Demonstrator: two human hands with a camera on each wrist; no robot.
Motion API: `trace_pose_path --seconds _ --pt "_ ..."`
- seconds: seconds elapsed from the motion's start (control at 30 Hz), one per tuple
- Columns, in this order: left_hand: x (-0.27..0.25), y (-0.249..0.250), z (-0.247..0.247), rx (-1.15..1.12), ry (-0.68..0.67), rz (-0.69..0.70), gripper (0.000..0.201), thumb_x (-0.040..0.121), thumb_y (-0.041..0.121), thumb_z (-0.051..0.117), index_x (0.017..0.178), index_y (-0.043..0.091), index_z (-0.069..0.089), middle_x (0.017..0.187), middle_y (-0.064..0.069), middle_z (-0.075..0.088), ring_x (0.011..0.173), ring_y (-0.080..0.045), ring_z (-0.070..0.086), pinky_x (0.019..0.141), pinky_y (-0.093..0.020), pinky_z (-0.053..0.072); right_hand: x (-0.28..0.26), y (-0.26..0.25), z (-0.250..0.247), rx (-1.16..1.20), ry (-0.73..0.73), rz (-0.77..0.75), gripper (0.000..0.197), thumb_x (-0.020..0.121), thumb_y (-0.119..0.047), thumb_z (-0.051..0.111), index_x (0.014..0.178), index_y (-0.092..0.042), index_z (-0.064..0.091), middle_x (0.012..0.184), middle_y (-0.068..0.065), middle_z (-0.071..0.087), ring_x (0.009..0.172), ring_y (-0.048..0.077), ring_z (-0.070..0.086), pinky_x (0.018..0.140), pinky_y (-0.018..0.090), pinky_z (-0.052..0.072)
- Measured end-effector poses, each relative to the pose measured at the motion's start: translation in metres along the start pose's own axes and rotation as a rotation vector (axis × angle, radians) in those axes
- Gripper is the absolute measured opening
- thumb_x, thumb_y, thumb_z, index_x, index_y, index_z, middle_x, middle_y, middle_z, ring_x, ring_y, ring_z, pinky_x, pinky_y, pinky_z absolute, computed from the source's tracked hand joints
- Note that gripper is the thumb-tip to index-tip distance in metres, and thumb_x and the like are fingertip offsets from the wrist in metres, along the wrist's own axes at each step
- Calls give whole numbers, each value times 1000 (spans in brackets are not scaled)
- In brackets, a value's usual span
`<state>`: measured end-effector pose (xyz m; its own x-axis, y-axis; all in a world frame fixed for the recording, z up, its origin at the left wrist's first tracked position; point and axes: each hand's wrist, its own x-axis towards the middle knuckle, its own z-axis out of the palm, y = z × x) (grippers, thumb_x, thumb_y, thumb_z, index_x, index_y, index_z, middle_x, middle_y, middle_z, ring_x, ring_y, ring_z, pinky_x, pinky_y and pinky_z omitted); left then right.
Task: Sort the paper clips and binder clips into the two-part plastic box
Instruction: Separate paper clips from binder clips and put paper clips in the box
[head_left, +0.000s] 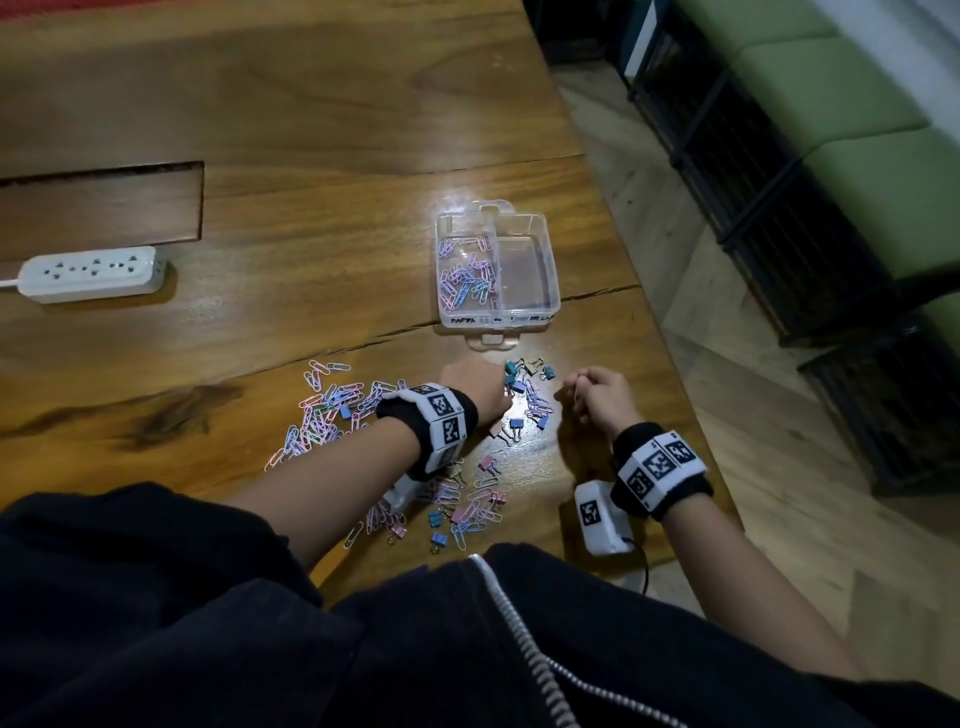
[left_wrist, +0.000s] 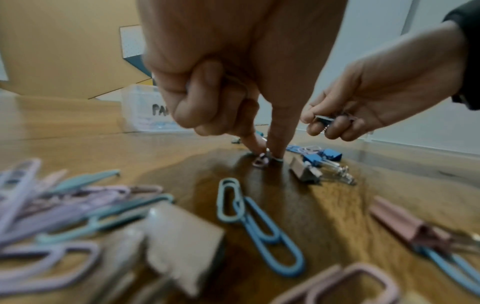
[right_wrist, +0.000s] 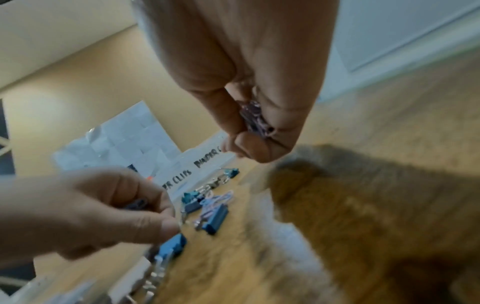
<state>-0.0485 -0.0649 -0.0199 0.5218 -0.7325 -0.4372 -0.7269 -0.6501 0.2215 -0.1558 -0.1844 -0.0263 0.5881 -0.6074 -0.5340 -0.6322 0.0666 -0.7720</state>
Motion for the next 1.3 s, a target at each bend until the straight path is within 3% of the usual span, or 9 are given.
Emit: trace_pose_path --seconds 0.17,0.3,0.5,0.7,0.83,0.93,1.1,1.2,1.3 --pt "-5 -12 3 -31 -126 29 29 94 27 39 86 6 58 77 -5 51 70 -20 48 60 -25 41 0 1 4 -33 -69 24 20 90 -21 49 71 -15 50 66 -2 48 60 12 44 56 22 36" --pt "-8 -16 -2 -660 -152 -40 35 97 23 38 63 17 39 60 1 37 52 -12 33 48 -18 30 -3 0 15 -452 -40 -144 23 80 -31 63 87 -11 54 83 0 57 78 15 54 75 30 47" --pt "-1 -28 -8 -1461 -261 -317 13 93 14 39 82 13 45 63 0 45 44 -10 34 32 -13 26 -4 0 24 -726 -55 -223 19 82 -25 62 91 -11 54 97 9 60 92 24 57 86 39 49" --pt "-5 -15 -6 -636 -94 -123 29 97 30 39 70 20 43 70 2 44 59 -10 41 51 -16 32 -14 6 19 -723 -90 -237 11 89 -19 52 84 -10 49 97 8 51 85 15 46 79 26 39" --pt "-5 -11 3 -95 -39 -125 42 87 48 52 100 8 55 97 -7 61 88 -23 60 70 -30 46 -16 4 9 -546 -51 -169 9 89 -20 52 86 -11 53 90 7 53 83 20 51 74 28 41" --pt "-4 -6 6 1 -22 -84 38 92 38 48 109 5 55 108 -10 62 98 -26 60 74 -31 45 -17 1 -1 -274 -54 -92 14 88 -15 53 74 -16 50 92 14 59 86 27 55 80 37 49" --pt "-7 -9 6 -6 -59 2 31 96 26 35 107 5 53 105 -13 63 92 -27 59 78 -33 48 -22 -5 -17 118 -219 11 19 85 -4 52 72 -16 49 78 2 52 60 13 47 44 16 41" --pt "-10 -11 3 -436 -76 -42 27 95 24 34 92 6 54 82 -11 56 71 -20 50 68 -29 42 -25 -3 -22 208 -285 13 18 86 3 47 78 -12 53 72 3 52 57 11 44 41 13 39" --pt "-13 -20 -3 -1382 -238 -118 31 89 10 25 61 11 40 48 4 42 38 -9 34 40 -16 27 -32 -1 -22 272 -344 1 22 88 4 42 76 -11 55 69 1 52 57 9 44 41 11 37"
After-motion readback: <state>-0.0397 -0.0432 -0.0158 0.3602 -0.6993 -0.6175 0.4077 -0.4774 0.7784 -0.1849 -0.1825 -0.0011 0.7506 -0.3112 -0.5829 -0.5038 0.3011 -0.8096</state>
